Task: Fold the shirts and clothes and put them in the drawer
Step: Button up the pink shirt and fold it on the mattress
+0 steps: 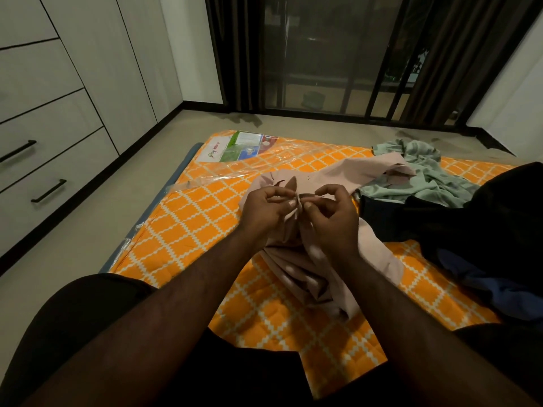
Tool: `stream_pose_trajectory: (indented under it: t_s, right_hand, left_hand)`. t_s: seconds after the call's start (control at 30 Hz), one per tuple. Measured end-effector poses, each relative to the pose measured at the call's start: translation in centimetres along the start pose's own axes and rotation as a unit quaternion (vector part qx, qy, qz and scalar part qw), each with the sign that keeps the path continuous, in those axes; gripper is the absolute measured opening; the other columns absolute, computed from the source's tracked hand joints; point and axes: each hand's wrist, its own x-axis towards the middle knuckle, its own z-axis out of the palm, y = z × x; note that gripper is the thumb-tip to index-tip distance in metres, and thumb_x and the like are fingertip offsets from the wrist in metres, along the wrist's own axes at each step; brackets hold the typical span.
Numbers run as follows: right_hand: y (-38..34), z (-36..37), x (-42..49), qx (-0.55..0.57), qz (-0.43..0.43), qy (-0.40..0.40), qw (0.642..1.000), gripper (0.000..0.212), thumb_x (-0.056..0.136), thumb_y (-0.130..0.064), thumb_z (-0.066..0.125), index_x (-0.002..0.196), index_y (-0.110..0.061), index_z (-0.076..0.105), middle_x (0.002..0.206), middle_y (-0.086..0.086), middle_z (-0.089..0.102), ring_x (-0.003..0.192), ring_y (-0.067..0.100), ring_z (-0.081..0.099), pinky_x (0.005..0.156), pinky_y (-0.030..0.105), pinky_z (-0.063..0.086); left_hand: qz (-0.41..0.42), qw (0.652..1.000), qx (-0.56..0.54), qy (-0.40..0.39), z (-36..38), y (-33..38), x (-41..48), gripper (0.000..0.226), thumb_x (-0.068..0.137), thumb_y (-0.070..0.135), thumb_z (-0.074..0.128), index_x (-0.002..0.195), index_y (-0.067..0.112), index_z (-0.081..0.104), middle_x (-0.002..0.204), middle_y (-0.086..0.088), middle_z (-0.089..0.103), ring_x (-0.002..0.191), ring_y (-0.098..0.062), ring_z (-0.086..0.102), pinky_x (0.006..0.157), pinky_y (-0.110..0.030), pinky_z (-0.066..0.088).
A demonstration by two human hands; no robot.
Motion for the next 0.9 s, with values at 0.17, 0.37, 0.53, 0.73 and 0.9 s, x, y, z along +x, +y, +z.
stream_pose_trajectory:
  t_s: [0.17,0.37,0.53,0.73,0.9]
  right_hand:
    - [0.3,-0.6,0.4,0.138,0.121,-0.006,0.983,0.038,0.086,0.004,0.076,0.116,-0.006,0.055,0.101,0.016,0.077,0.094,0.028,0.076,0.08,0.043,0.064]
    - [-0.3,-0.7,0.8,0.097,0.145,-0.02,0.984,0.041,0.081,0.006,0.08,0.11,-0.003,0.052,0.085,0.01,0.074,0.076,0.018,0.076,0.066,0.033,0.063]
    - [-1.1,-0.7,0.8,0.113,0.146,-0.043,0.982,0.049,0.084,0.005,0.077,0.119,0.0,0.043,0.081,0.002,0.072,0.073,0.01,0.073,0.069,0.037,0.063]
    - [-1.8,-0.9,1.1,0.131,0.164,-0.083,0.974,0.049,0.088,0.002,0.075,0.123,-0.003,0.041,0.098,0.006,0.072,0.084,0.016,0.075,0.073,0.041,0.064]
    - [-2.9,-1.3,1.3,0.161,0.165,-0.12,0.966,0.039,0.09,0.003,0.071,0.118,-0.013,0.048,0.1,0.002,0.069,0.083,0.013,0.076,0.069,0.03,0.063]
  left_hand:
    - [0.024,0.999,0.033,-0.017,0.3,-0.1,-0.1,0.017,0.088,-0.002,0.072,0.1,0.01,0.076,0.09,-0.001,0.073,0.088,-0.016,0.073,0.077,-0.031,0.062]
    - [0.024,0.997,0.07,-0.037,0.2,0.0,0.3,0.019,0.09,-0.002,0.066,0.093,0.015,0.075,0.097,-0.008,0.073,0.094,-0.024,0.071,0.085,-0.041,0.061]
    - [0.042,0.99,0.117,-0.063,0.2,0.5,0.6,0.016,0.09,0.012,0.075,0.105,0.011,0.072,0.099,-0.005,0.072,0.096,-0.02,0.07,0.08,-0.032,0.059]
    - [0.075,0.984,0.103,-0.123,-1.1,1.5,1.2,0.017,0.095,-0.001,0.064,0.108,0.008,0.069,0.102,-0.011,0.072,0.096,-0.021,0.069,0.087,-0.04,0.058]
    - [0.097,0.976,0.064,-0.183,-2.0,2.2,1.4,0.016,0.098,-0.003,0.057,0.112,0.001,0.065,0.099,-0.014,0.068,0.089,-0.019,0.068,0.079,-0.032,0.058]
